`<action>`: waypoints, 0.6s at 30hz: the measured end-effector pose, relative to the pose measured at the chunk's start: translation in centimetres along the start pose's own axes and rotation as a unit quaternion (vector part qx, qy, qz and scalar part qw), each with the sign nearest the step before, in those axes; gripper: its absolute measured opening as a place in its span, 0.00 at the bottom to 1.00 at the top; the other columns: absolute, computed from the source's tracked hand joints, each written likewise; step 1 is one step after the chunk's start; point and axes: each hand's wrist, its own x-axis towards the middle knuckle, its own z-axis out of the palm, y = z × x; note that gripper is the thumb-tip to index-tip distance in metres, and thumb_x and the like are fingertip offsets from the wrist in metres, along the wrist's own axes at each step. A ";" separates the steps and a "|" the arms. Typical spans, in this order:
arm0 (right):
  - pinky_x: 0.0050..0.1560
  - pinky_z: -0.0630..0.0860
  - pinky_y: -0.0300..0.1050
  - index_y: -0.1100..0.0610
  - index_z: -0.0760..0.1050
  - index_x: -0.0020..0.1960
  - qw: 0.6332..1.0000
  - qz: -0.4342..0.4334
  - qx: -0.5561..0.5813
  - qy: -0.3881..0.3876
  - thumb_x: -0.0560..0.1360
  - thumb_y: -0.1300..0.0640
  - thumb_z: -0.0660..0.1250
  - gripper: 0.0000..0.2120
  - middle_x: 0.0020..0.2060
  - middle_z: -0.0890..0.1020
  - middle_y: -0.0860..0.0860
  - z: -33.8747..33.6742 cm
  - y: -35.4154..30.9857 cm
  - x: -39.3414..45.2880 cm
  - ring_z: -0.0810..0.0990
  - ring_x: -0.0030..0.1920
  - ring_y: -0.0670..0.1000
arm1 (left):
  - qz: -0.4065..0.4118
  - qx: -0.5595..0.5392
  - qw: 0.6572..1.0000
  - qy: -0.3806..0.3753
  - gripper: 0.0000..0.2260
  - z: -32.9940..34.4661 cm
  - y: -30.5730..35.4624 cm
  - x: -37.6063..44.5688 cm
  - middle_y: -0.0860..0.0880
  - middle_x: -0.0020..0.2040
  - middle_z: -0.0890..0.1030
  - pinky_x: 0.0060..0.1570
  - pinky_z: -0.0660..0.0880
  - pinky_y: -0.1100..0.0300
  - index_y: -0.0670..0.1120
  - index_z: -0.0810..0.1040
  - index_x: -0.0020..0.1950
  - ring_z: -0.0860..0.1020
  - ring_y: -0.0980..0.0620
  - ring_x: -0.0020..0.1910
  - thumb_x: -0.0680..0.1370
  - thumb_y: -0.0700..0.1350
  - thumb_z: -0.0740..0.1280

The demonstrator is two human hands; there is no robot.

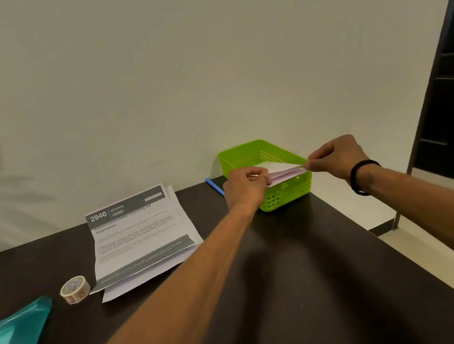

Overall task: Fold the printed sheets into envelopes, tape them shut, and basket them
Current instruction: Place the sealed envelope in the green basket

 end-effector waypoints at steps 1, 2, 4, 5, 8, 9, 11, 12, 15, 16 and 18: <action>0.54 0.79 0.48 0.60 0.87 0.44 1.000 -0.008 -0.013 0.007 0.68 0.61 0.83 0.07 0.42 0.87 0.53 0.2 0.0 0.0 0.83 0.45 0.50 | 0.009 0.023 1.000 0.005 0.04 0.1 -0.1 0.0 0.52 0.42 0.87 0.49 0.83 0.55 0.54 0.86 0.42 0.83 0.53 0.40 0.76 0.46 0.73; 0.53 0.79 0.47 0.60 0.87 0.44 0.999 -0.018 -0.027 0.013 0.69 0.62 0.82 0.06 0.41 0.86 0.53 0.5 0.1 -0.1 0.83 0.44 0.50 | 0.021 0.046 0.999 0.010 0.04 0.1 -0.2 -0.1 0.53 0.43 0.87 0.49 0.82 0.57 0.53 0.87 0.46 0.83 0.54 0.42 0.77 0.46 0.73; 0.53 0.79 0.48 0.61 0.88 0.44 0.997 -0.045 -0.066 0.019 0.71 0.64 0.79 0.03 0.40 0.86 0.53 0.9 0.1 -0.2 0.83 0.44 0.52 | 0.047 0.088 0.995 0.009 0.04 0.0 -0.5 -0.5 0.54 0.45 0.87 0.49 0.79 0.61 0.52 0.88 0.50 0.82 0.57 0.45 0.78 0.47 0.73; 0.53 0.80 0.48 0.61 0.88 0.43 0.994 -0.059 -0.090 0.018 0.71 0.64 0.78 0.01 0.40 0.87 0.54 1.2 0.2 -0.3 0.84 0.45 0.53 | 0.057 0.103 0.993 0.004 0.05 -0.1 -0.7 -0.7 0.54 0.45 0.86 0.48 0.78 0.61 0.52 0.88 0.51 0.81 0.58 0.45 0.78 0.47 0.73; 0.52 0.78 0.47 0.62 0.88 0.44 0.982 -0.096 -0.163 0.010 0.73 0.64 0.75 0.02 0.41 0.87 0.56 1.9 0.6 -0.4 0.83 0.45 0.55 | 0.084 0.139 0.987 -0.015 0.07 -0.6 -1.6 -1.3 0.55 0.40 0.83 0.51 0.79 0.57 0.52 0.87 0.55 0.81 0.57 0.43 0.78 0.49 0.74; 0.52 0.76 0.45 0.61 0.87 0.44 0.978 -0.110 -0.179 0.007 0.73 0.64 0.75 0.03 0.42 0.87 0.57 2.1 0.8 -0.5 0.83 0.46 0.56 | 0.094 0.150 0.984 -0.019 0.08 -1.1 -1.8 -1.7 0.55 0.39 0.83 0.52 0.80 0.56 0.52 0.86 0.56 0.81 0.56 0.42 0.78 0.50 0.74; 0.53 0.74 0.45 0.60 0.87 0.47 0.967 -0.153 -0.205 0.016 0.74 0.62 0.74 0.04 0.46 0.86 0.58 2.6 1.3 -1.0 0.83 0.50 0.59 | 0.114 0.176 0.977 -0.021 0.10 -2.4 -2.3 -2.4 0.54 0.38 0.83 0.53 0.79 0.55 0.52 0.85 0.58 0.81 0.55 0.42 0.77 0.51 0.74; 0.53 0.73 0.46 0.59 0.86 0.48 0.960 -0.181 -0.214 0.023 0.74 0.62 0.74 0.04 0.48 0.85 0.58 2.9 1.5 -1.5 0.82 0.51 0.60 | 0.121 0.197 0.973 -0.022 0.11 -3.3 -2.7 -2.8 0.54 0.38 0.82 0.53 0.79 0.54 0.52 0.85 0.58 0.81 0.55 0.43 0.77 0.51 0.74; 0.52 0.73 0.47 0.58 0.85 0.49 0.940 -0.265 -0.211 0.034 0.74 0.62 0.75 0.05 0.48 0.82 0.58 4.4 1.3 -3.5 0.81 0.47 0.58 | 0.135 0.286 0.949 -0.014 0.10 -7.5 -4.3 -4.1 0.52 0.42 0.82 0.56 0.78 0.51 0.52 0.85 0.57 0.80 0.52 0.47 0.77 0.52 0.73; 0.51 0.73 0.47 0.58 0.85 0.49 0.938 -0.280 -0.203 0.030 0.74 0.62 0.75 0.05 0.47 0.81 0.57 5.1 0.8 -4.4 0.81 0.45 0.57 | 0.130 0.314 0.940 -0.008 0.10 -9.2 -4.8 -4.5 0.52 0.45 0.82 0.56 0.77 0.50 0.53 0.85 0.56 0.80 0.51 0.49 0.77 0.54 0.73; 0.49 0.74 0.47 0.58 0.85 0.47 0.936 -0.297 -0.187 0.012 0.74 0.62 0.74 0.03 0.44 0.81 0.55 6.7 -0.4 -6.1 0.80 0.42 0.56 | 0.106 0.351 0.930 0.002 0.12 -13.0 -5.8 -5.5 0.51 0.49 0.83 0.58 0.76 0.49 0.55 0.85 0.55 0.79 0.50 0.53 0.75 0.59 0.74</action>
